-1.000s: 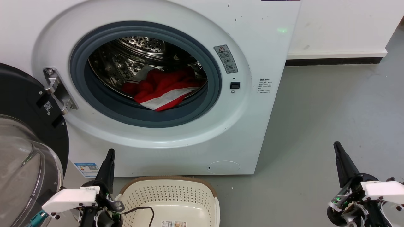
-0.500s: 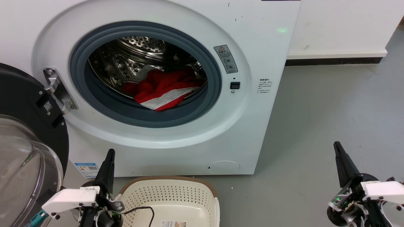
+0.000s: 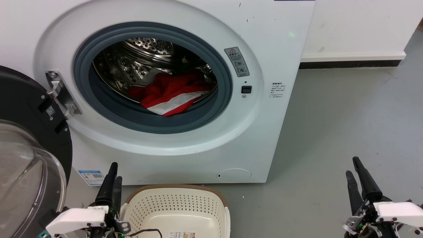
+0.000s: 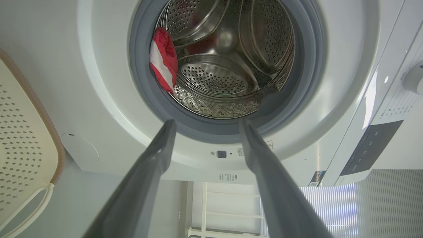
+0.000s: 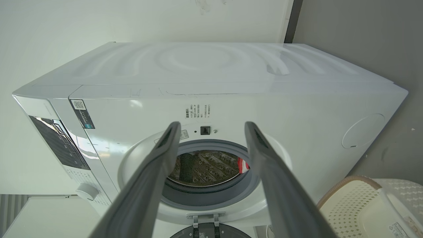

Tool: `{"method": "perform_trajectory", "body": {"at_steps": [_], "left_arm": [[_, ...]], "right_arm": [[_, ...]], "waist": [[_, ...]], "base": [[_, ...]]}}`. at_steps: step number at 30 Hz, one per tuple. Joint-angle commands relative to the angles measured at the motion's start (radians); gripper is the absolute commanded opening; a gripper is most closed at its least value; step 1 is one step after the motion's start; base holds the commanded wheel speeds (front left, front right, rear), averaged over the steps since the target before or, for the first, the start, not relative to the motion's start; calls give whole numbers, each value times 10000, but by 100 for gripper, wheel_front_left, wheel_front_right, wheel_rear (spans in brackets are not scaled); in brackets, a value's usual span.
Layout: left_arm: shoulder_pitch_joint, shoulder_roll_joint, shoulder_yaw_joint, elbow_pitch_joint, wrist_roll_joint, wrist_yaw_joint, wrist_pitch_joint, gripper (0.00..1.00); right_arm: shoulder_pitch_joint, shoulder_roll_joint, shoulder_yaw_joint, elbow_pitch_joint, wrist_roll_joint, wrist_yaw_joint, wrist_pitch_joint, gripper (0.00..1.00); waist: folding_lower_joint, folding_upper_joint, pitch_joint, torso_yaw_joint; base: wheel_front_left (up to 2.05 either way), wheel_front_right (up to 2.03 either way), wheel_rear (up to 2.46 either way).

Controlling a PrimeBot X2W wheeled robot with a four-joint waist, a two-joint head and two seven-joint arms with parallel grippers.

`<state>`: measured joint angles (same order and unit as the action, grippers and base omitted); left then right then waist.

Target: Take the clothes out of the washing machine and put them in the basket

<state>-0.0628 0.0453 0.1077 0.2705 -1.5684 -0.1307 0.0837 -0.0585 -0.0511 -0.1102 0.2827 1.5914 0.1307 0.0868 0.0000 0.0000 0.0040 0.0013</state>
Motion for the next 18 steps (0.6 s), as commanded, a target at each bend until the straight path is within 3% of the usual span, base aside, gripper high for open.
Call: {"method": "perform_trajectory", "body": {"at_steps": [1,18], "left_arm": [[-116,24,60,-291,380,5,-127,100],[140,32,-308,-1352,3838,701,-888,100]], "right_arm": [[-102,-8,7,-250,-306,0,-152,100],[189,-6,72,-1432,-4322,0,-914,100]], "waist": [[0,0,3,5],[0,0,53,31]], "base": [[0,0,0],[0,0,0]]}}
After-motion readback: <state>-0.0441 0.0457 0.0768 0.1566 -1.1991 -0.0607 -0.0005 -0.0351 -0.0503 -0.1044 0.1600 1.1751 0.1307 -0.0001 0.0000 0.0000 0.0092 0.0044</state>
